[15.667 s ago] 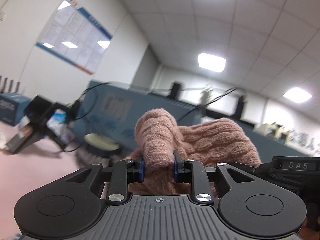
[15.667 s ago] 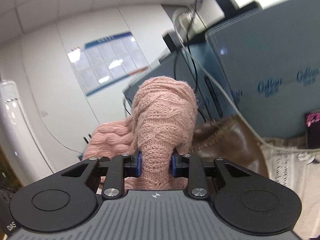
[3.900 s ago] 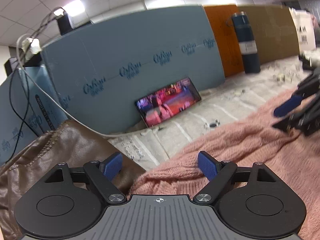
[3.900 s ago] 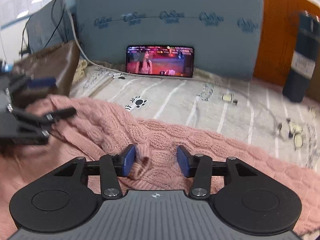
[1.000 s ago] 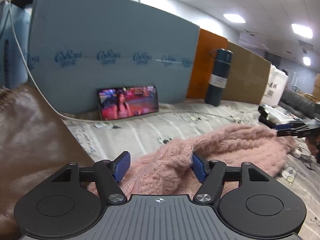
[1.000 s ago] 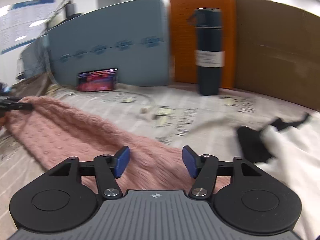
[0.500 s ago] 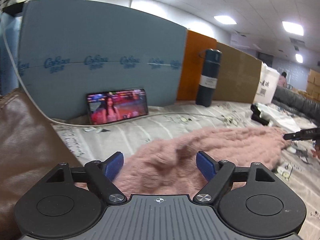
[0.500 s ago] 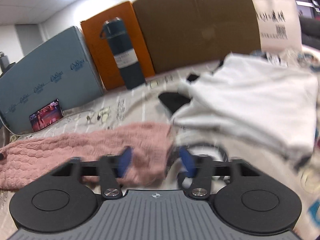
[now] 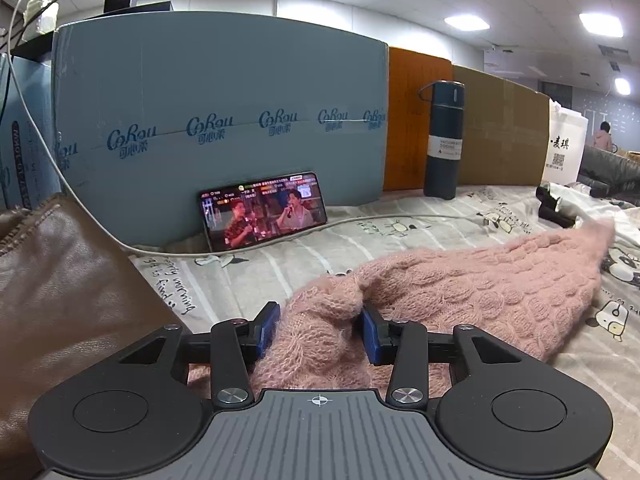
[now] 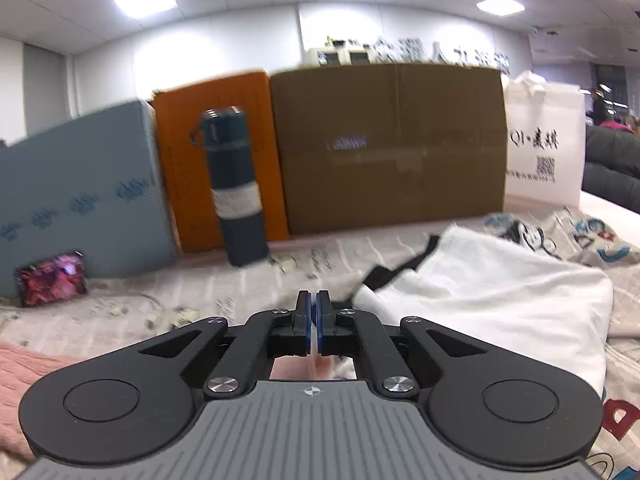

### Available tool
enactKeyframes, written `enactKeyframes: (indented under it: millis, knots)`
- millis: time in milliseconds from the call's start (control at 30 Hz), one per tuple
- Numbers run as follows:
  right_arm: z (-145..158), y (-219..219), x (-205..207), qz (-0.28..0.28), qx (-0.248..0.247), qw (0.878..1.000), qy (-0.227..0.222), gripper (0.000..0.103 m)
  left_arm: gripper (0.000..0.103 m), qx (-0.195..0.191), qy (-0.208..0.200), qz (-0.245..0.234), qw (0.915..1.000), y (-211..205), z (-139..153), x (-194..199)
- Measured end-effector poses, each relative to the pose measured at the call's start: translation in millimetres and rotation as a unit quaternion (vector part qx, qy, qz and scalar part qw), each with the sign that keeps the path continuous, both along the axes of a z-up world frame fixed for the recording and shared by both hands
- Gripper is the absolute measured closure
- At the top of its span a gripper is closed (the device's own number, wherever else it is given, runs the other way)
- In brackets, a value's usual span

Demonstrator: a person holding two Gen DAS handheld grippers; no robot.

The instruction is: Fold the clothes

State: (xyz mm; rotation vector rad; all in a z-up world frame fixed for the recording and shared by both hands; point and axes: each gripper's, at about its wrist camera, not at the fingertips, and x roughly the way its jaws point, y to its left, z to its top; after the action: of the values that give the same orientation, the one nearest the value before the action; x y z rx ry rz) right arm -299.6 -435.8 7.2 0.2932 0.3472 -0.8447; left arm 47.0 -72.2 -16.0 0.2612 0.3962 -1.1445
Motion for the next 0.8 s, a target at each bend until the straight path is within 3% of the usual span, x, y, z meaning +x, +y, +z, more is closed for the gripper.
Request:
enactKeyframes:
  millis: [67, 133, 200, 233, 267, 400, 467, 533, 600, 667, 800]
  knots:
    - [-18.1, -11.7, 0.7, -0.007, 0.038, 0.999, 0.016, 0.100, 0.062, 0.000, 0.000, 0.000, 1.0000, 0.2, 0.2, 0.0]
    - [-28.2, -14.2, -9.0, 0.004, 0.072, 0.997, -0.009, 0.099, 0.061, -0.003, 0.000, -0.001, 1.0000, 1.2, 0.6, -0.3]
    - [-31.4, -12.1, -20.8, 0.012, 0.095, 0.994, -0.044, 0.078, 0.060, -0.003, 0.001, 0.000, 1.0000, 1.3, 0.7, 0.2]
    - [-31.7, -10.4, -25.6, 0.011, 0.104, 0.993, -0.056, 0.053, 0.060, -0.003, 0.001, 0.000, 1.0000, 1.5, 0.8, 0.3]
    - [-32.0, -8.6, -30.5, 0.009, 0.113, 0.991, -0.069, 0.051, 0.060, -0.005, -0.001, 0.000, 1.0000, 2.0, 1.2, -0.2]
    - [-32.7, 7.0, -25.8, 0.026, 0.116, 0.992, -0.051, 0.055, 0.057, -0.009, -0.006, -0.001, 0.9999, 2.6, 2.1, -2.2]
    - [-31.3, 12.6, -17.3, 0.024, 0.090, 0.995, -0.025, 0.086, 0.057, -0.010, -0.006, -0.002, 0.9999, 2.9, 2.3, -2.5]
    - [-29.8, 18.0, -8.6, 0.022, 0.063, 0.998, 0.002, 0.094, 0.055, -0.011, -0.007, -0.002, 0.9999, 3.4, 2.4, -3.2]
    - [-22.6, 23.6, -0.2, 0.021, 0.024, 0.999, 0.018, 0.095, 0.051, -0.014, -0.010, -0.001, 0.9999, 4.2, 3.0, -4.0]
    - [-6.6, 25.1, 7.2, 0.030, -0.011, 0.999, 0.005, 0.095, 0.050, -0.015, -0.010, -0.001, 0.9998, 4.4, 3.3, -3.9]
    - [9.0, 14.3, 23.7, 0.027, -0.023, 0.999, -0.002, 0.095, 0.049, -0.020, -0.008, 0.003, 0.9998, 5.8, 3.7, -3.1]
